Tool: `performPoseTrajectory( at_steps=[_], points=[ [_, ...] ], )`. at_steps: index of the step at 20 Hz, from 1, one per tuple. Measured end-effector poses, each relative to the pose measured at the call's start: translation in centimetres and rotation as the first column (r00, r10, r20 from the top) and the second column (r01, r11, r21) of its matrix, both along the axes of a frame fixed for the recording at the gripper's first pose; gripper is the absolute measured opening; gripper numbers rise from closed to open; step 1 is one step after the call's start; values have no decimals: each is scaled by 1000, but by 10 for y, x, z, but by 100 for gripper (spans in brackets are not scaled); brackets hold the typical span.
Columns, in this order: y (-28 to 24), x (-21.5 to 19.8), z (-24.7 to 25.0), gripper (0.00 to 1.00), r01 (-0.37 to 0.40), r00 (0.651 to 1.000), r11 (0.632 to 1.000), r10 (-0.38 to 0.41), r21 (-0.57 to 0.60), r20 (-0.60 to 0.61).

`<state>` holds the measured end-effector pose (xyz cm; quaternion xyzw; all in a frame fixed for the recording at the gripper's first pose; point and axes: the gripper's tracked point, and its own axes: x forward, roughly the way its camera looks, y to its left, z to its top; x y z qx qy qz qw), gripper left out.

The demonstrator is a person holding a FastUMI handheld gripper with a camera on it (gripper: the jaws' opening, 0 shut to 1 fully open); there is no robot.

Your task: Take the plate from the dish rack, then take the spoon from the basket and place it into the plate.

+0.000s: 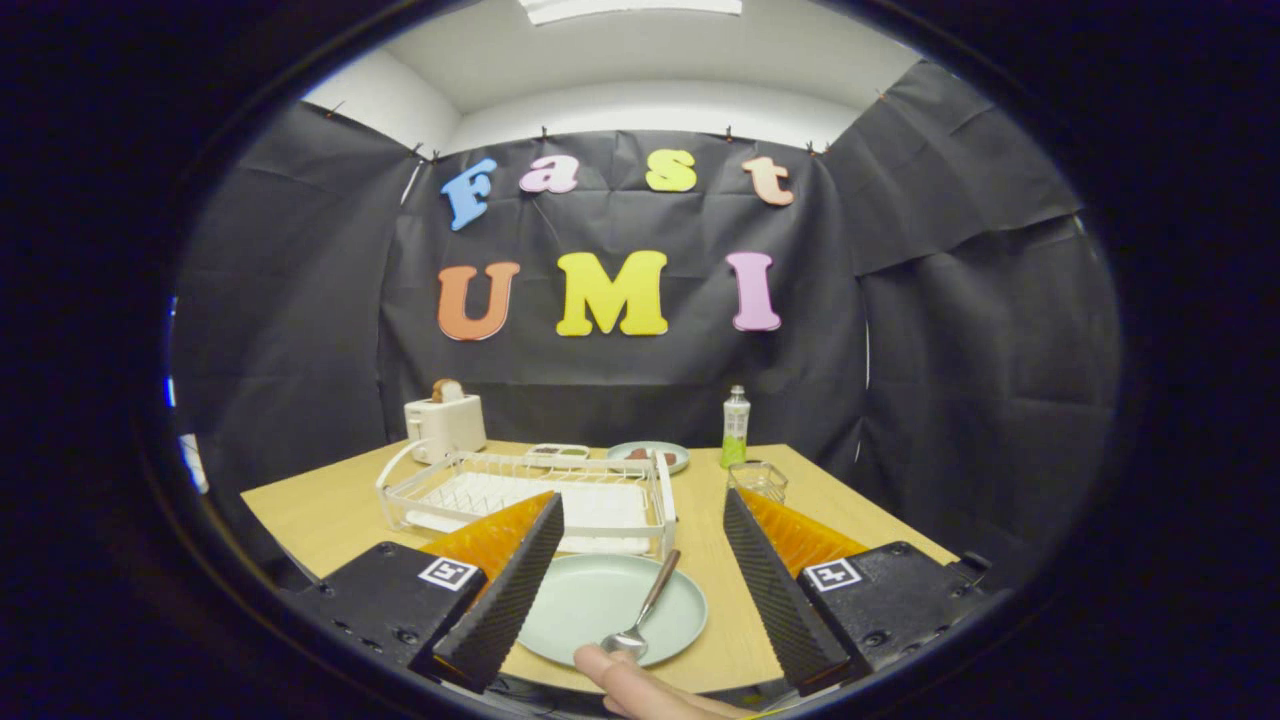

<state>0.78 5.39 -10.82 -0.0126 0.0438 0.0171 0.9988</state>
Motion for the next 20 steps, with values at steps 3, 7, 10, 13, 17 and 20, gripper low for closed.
performPoseTrajectory(
  at_steps=[3, 7, 10, 13, 17, 20],
  points=[
    [-13, -15, 32, 100, 22, 999, 999, -22, 29, 26],
    [-27, -38, 70, 100, 66, 996, 998, -66, 3, 64],
    [-28, -55, 90, 100, 63, 996, 998, -64, 24, 68],
    [-29, -65, 98, 100, 47, 998, 999, -48, 28, 51],
    [-27, -75, 115, 100, 18, 996, 1000, -20, 25, 86],
    [-28, -76, 114, 100, 32, 995, 999, -32, 5, 94]
  ],
)
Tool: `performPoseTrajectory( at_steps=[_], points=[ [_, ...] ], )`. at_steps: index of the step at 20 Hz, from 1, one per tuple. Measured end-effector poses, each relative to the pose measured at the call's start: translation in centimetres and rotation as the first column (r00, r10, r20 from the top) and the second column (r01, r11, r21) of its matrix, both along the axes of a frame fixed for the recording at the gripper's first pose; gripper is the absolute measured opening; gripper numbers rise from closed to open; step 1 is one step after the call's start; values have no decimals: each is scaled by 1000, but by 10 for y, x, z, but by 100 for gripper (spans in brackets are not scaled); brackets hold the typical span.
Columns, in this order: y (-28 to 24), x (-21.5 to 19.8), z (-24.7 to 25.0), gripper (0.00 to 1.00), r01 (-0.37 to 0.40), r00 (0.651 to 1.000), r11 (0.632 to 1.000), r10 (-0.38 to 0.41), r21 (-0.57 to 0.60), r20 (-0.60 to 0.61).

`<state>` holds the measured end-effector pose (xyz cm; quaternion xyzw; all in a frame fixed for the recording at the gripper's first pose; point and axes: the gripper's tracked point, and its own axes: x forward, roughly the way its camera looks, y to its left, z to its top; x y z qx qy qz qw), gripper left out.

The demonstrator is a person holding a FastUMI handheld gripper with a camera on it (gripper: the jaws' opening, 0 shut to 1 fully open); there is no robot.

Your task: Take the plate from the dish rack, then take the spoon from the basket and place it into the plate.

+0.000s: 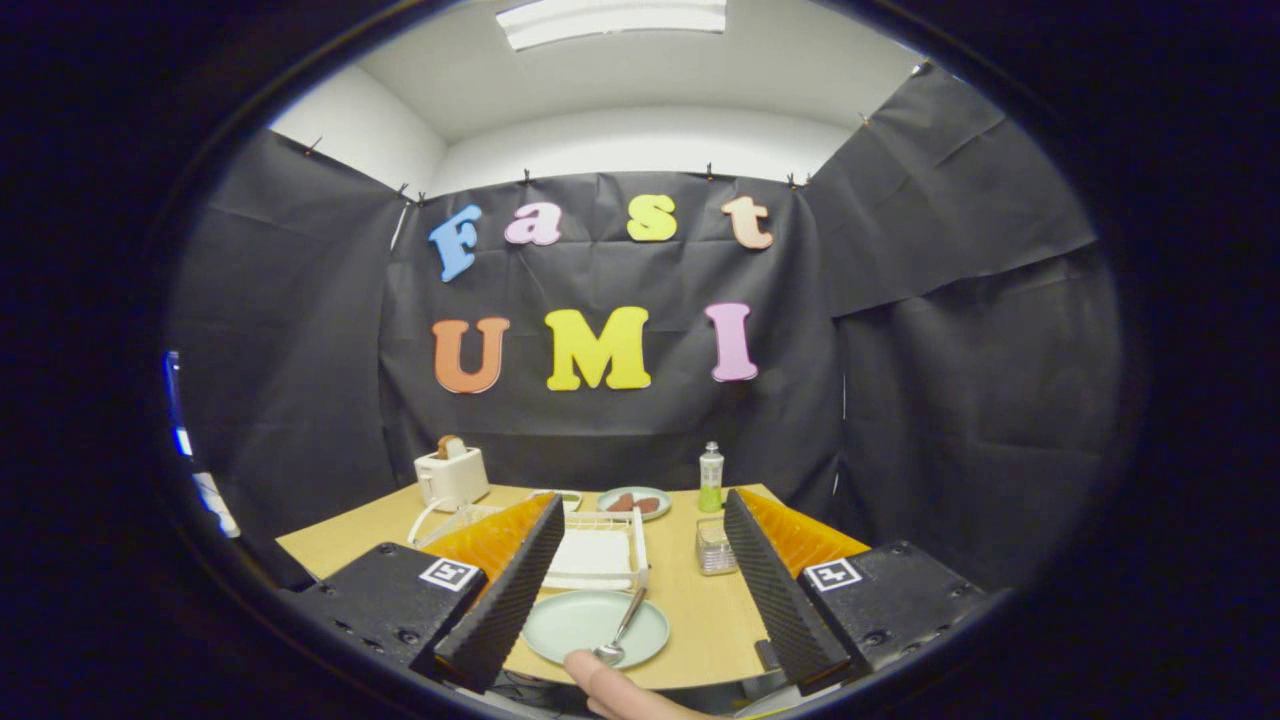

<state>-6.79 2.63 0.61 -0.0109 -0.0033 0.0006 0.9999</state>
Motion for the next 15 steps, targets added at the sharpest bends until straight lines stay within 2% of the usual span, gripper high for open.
performPoseTrajectory(
  at_steps=[5, 15],
  points=[
    [-10, 5, -3, 100, 36, 999, 999, -36, -4, -4],
    [-21, 7, 0, 100, 57, 998, 998, -57, 12, -13]
  ],
)
